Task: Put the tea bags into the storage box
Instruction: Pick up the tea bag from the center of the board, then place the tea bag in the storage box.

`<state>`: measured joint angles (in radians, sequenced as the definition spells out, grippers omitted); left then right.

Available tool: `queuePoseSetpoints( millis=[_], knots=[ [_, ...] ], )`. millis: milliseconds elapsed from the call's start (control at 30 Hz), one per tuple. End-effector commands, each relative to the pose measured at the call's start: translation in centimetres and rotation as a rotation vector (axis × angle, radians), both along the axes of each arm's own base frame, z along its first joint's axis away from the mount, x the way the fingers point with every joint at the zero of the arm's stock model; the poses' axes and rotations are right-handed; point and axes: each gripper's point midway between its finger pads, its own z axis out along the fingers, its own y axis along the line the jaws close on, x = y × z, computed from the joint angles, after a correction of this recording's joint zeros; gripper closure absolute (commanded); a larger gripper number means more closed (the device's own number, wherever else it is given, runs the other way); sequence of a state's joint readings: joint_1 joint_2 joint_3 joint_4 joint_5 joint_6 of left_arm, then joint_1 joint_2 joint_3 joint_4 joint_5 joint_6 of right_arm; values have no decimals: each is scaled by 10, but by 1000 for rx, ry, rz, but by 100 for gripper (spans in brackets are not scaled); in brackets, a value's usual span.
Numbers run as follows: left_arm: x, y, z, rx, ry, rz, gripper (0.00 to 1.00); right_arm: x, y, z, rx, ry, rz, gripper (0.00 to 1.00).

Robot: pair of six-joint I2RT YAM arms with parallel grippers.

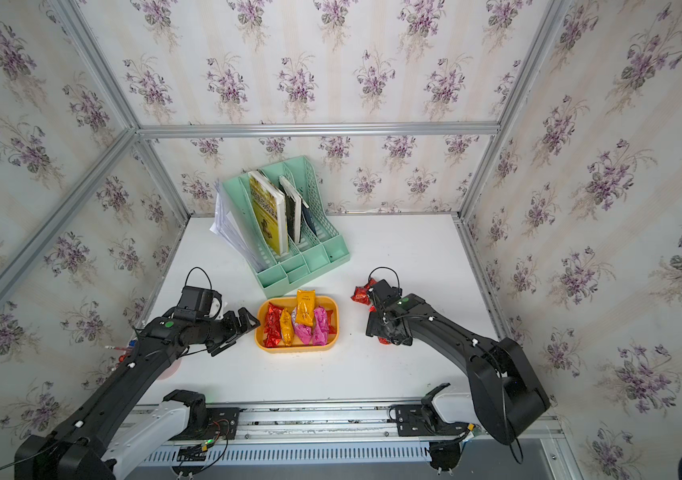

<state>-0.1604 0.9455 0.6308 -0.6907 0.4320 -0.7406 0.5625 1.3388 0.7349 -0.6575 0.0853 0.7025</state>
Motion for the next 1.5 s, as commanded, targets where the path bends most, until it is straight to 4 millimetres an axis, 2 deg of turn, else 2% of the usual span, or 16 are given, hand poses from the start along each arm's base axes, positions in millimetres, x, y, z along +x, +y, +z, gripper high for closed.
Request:
queuePoseSetpoints(
  millis=[0, 267, 600, 700, 867, 1000, 1133, 1233, 1333, 1467],
  knots=[
    [1, 2, 2, 6, -9, 10, 1, 5, 14, -4, 69, -11, 19, 15],
    [-15, 3, 0, 4, -10, -2, 1, 4, 16, -15, 99, -12, -31, 24],
    [-32, 4, 7, 0, -28, -27, 1, 8, 7, -20, 51, -27, -73, 66],
    [-37, 3, 10, -6, -34, -35, 1, 6, 6, -13, 61, -41, -83, 71],
    [-45, 1, 8, -12, -24, -63, 1, 2, 19, 16, 140, -119, -98, 72],
    [-48, 0, 5, -7, -15, -92, 1, -8, 49, 44, 238, -175, -75, 72],
    [-49, -3, 3, -23, -9, -90, 1, -20, 96, 75, 354, -231, -12, 72],
    [-49, -6, 5, -39, -10, -95, 1, -22, 134, 97, 415, -266, 47, 72],
    [-49, -4, 8, -26, -14, -96, 1, -17, 172, 110, 455, -283, 123, 72],
    [-45, 0, 11, -5, -32, -79, 1, -9, 210, 108, 450, -264, 227, 72]
  ],
)
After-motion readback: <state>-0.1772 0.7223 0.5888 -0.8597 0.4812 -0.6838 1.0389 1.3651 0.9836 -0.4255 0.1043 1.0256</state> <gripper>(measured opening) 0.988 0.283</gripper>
